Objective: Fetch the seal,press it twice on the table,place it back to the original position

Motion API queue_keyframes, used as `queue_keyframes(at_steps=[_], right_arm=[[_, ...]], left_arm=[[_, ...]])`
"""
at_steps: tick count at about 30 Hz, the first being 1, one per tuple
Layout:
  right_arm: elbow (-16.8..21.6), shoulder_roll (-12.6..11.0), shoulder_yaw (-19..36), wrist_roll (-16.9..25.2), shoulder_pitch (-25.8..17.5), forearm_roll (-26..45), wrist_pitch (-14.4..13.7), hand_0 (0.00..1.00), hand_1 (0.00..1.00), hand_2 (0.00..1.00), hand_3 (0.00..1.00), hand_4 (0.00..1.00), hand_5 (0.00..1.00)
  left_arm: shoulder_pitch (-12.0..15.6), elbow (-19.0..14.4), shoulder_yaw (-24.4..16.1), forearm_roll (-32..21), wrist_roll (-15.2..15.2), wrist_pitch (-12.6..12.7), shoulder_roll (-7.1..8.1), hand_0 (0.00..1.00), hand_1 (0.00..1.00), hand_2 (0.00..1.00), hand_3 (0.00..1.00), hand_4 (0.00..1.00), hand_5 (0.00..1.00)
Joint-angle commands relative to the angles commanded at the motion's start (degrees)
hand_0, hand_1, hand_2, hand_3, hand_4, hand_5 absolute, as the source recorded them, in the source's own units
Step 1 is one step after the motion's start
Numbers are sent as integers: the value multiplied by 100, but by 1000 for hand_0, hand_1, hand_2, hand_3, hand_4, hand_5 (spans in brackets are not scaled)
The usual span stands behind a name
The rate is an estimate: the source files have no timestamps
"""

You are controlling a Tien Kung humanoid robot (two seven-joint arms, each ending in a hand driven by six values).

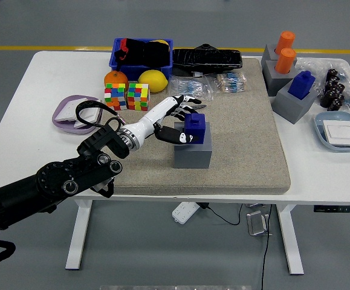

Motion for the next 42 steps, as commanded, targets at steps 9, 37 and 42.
queue_keyframes(at_steps=[9,37,42], right_arm=[[3,-6,-12,0,2,2,-3,772,685,694,628,706,362],[-10,3,23,1,28,-21,-4,772,685,693,627,706,358],[-7,20,43,1,18,-30,-1,772,685,693,627,706,358]], left_arm=[[0,50,59,-38,44,6,-25,579,596,647,819,777,2],[43,13,-130,-193,-596,470,7,478,398,392,782,644,2],[122,76,-332,-260,-819,621,91,481,405,382,779,640,2]])
